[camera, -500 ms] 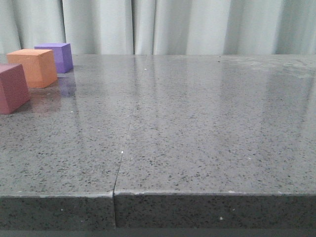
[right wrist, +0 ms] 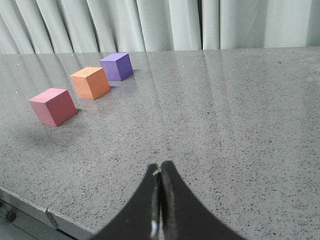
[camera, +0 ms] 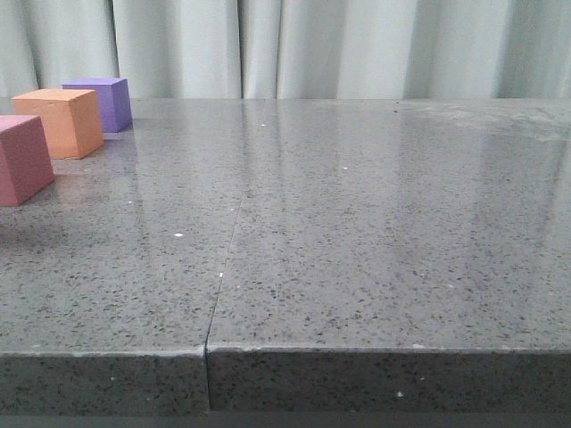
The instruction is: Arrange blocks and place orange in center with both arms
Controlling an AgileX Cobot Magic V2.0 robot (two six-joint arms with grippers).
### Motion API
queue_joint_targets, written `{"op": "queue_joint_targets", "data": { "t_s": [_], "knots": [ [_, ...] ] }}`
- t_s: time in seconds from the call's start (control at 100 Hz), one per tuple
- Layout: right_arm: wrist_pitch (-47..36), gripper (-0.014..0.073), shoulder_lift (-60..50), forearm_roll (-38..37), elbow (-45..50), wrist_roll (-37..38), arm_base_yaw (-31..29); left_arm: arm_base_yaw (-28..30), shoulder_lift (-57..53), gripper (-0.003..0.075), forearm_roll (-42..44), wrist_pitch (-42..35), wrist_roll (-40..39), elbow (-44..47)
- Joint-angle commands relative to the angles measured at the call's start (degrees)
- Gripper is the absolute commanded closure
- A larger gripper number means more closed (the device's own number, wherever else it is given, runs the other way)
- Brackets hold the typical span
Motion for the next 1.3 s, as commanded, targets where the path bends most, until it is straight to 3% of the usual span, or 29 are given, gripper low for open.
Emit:
{"op": "queue_joint_targets", "data": {
  "t_s": [0.0, 0.26, 0.57, 0.77, 1.081, 1.291],
  "knots": [
    [-4.53, 0.0630, 0.53, 0.16, -1.32, -0.11, -0.32, -0.65, -3.99, 0.0741, 0.91, -3.97, -0.50, 1.07],
    [-4.53, 0.0630, 0.53, 0.16, -1.32, -0.11, -0.32, -0.65, -13.18, 0.0741, -2.81, -4.20, -0.60, 8.53],
    [-4.53, 0.0630, 0.53, 0.16, -1.32, -0.11, -0.32, -0.43, -21.87, 0.0741, -4.67, 7.69, -0.60, 11.49],
    [-4.53, 0.0630, 0.53, 0.16, -1.32, -0.11, -0.32, -0.43, -28.51, 0.0741, -2.09, 9.62, -0.27, 15.49],
    [-4.53, 0.0630, 0.53, 0.16, -1.32, -0.11, -0.32, -0.17, -34.91, 0.0741, 3.68, -4.22, -0.37, 27.33],
    [-4.53, 0.0630, 0.53, 0.16, -1.32, -0.11, -0.32, 6.71, -39.07, 0.0741, -0.03, -11.47, 4.61, 32.96]
  ]
}}
